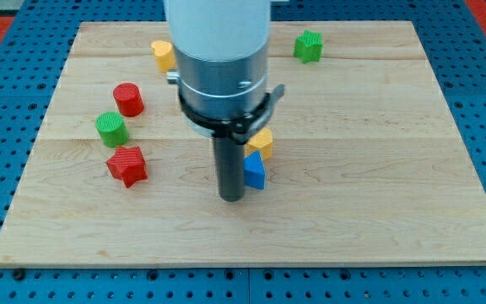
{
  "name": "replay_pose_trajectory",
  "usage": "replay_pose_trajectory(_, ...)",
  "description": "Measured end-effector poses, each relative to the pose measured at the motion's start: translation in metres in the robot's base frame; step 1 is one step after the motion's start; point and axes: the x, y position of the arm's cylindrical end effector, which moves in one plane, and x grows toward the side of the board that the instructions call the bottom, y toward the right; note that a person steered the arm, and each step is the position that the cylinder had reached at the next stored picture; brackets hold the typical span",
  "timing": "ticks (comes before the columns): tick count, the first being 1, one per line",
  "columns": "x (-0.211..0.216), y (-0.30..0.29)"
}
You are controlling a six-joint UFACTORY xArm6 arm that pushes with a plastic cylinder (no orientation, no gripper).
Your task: Slide the blue triangle closer to the red star
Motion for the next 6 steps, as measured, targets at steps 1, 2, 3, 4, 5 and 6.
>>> replay_pose_trajectory(1,-0.004,0.053)
replay_pose_trajectory(2,-0.013,0.093)
replay_pose_trajectory(3,-0.03,0.012)
replay_pose_trajectory(4,-0.031,-0.052)
replay_pose_trajectory(5,-0.029,-0.032)
replay_pose_trajectory(6,-0.016,0.026)
